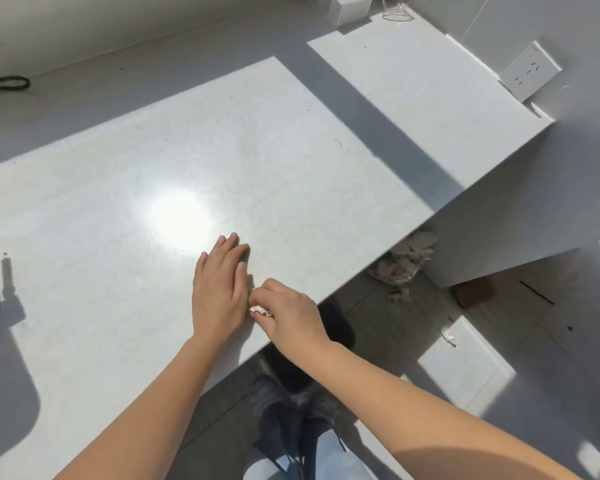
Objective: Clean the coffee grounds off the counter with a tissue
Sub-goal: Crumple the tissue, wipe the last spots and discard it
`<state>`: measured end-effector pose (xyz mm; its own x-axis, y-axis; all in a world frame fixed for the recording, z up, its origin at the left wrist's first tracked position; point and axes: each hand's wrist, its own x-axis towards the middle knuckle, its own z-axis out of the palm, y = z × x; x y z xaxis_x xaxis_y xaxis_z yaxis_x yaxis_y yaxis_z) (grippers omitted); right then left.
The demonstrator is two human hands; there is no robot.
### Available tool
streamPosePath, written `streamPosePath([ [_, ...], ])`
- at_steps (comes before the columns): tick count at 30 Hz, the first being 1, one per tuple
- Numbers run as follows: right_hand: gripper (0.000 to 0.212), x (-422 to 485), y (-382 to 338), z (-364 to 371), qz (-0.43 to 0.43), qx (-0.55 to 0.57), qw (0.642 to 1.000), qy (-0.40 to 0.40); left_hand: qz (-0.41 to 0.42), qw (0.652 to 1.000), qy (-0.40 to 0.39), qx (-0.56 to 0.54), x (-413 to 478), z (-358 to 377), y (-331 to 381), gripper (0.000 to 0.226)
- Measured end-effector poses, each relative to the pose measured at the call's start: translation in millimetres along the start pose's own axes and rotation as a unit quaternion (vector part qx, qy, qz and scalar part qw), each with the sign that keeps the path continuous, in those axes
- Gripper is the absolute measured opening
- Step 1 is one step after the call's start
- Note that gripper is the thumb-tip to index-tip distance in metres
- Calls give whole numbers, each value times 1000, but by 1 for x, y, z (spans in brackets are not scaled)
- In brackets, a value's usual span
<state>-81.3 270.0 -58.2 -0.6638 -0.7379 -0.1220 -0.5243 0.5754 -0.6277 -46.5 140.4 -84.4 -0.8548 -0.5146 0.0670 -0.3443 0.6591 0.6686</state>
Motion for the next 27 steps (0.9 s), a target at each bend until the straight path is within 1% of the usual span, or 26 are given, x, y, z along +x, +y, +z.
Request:
streamPosePath([
  [3, 14, -11, 2, -6, -9, 29, 999, -14, -25, 999, 17, -21, -11, 3, -1, 43],
  [7, 19, -32, 7, -3, 18, 57, 998, -4, -42, 998, 30, -30, -34, 9, 9, 42],
  [9, 18, -40, 11, -2, 19, 66, 998, 12, -41, 997, 31, -53, -54, 11, 17, 40],
  [12, 12, -52, 18, 0, 4, 74, 997, 26, -33, 994, 7, -101, -103, 20, 37, 39],
  [14, 11, -66, 30, 4, 6, 80, 997, 11, -59, 989, 19, -132, -137, 30, 53, 37],
  [16, 14, -86, 48, 10, 70, 150, 986, -1, -122, 975, 42, -179, -161, 47, 66, 35],
  [17, 15, -95, 59, 13, 118, 208, 971, 8, -157, 966, 50, -199, -169, 57, 70, 35],
  [19, 21, -109, 78, 16, 203, 321, 925, 33, -237, 945, 37, -224, -178, 78, 73, 30],
  [21, 28, -118, 94, 20, 276, 423, 863, 28, -310, 917, -32, -250, -179, 99, 68, 27],
  [22, 29, -121, 100, 22, 317, 465, 826, 22, -326, 907, -76, -256, -179, 109, 62, 26],
  [24, 25, -129, 112, 30, 399, 508, 763, 20, -308, 904, -160, -248, -175, 127, 50, 21],
  [25, 22, -132, 119, 36, 431, 515, 740, 24, -298, 903, -190, -243, -172, 136, 44, 21],
  [27, 17, -134, 133, 45, 486, 523, 699, 36, -309, 891, -229, -242, -166, 155, 35, 21],
])
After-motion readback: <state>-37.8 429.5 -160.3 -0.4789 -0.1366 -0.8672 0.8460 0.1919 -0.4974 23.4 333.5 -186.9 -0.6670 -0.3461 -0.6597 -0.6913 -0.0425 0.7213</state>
